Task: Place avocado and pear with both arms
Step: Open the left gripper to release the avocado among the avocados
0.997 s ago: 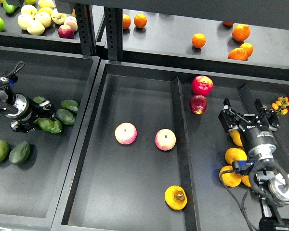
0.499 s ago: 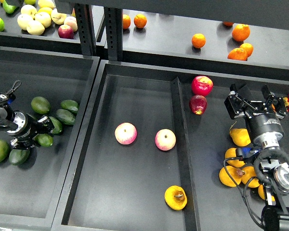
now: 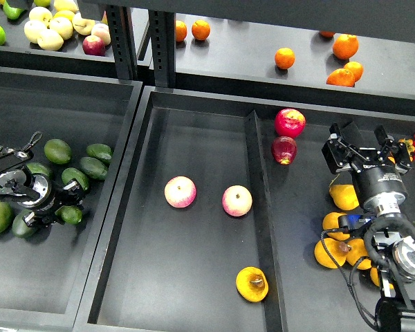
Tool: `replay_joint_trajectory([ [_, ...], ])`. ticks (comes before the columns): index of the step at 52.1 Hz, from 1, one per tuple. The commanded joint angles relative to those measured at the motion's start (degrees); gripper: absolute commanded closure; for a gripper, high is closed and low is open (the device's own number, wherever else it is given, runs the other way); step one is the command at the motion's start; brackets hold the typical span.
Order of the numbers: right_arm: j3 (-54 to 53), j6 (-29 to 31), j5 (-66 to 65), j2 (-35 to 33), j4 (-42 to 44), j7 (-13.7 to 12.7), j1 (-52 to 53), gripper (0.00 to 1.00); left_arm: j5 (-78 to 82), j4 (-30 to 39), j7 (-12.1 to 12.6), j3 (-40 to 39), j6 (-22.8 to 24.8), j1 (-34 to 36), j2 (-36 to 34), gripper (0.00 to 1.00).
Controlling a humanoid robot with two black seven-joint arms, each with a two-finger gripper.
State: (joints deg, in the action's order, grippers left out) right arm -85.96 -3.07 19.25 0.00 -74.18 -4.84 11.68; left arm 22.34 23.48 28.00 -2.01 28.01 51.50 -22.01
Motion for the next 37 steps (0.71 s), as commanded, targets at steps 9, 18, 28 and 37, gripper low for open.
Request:
replay_joint_trajectory([
  [9, 0.09, -0.01, 0.09, 0.0, 0.0, 0.0, -0.25, 0.0, 0.25, 0.25, 0.0, -0.01, -0.01, 0.17, -0.31, 0.36],
  [18, 0.35, -0.01, 0.09, 0.0, 0.0, -0.09, -0.34, 0.0, 0.25, 0.95, 0.0, -0.1, -0.01, 0.7, -0.93, 0.24],
  [28, 0.62, 0.08, 0.09, 0.0, 0.0, -0.09, -0.6, 0.0, 0.07, 1.92, 0.0, -1.85, -0.01, 1.76, -3.12, 0.02],
  [37, 0.7, 0.08, 0.09, 0.0, 0.0, -0.09, -0.69, 0.0, -1.07, 2.63, 0.0, -7.82, -0.01, 3.87, -5.49, 0.02],
])
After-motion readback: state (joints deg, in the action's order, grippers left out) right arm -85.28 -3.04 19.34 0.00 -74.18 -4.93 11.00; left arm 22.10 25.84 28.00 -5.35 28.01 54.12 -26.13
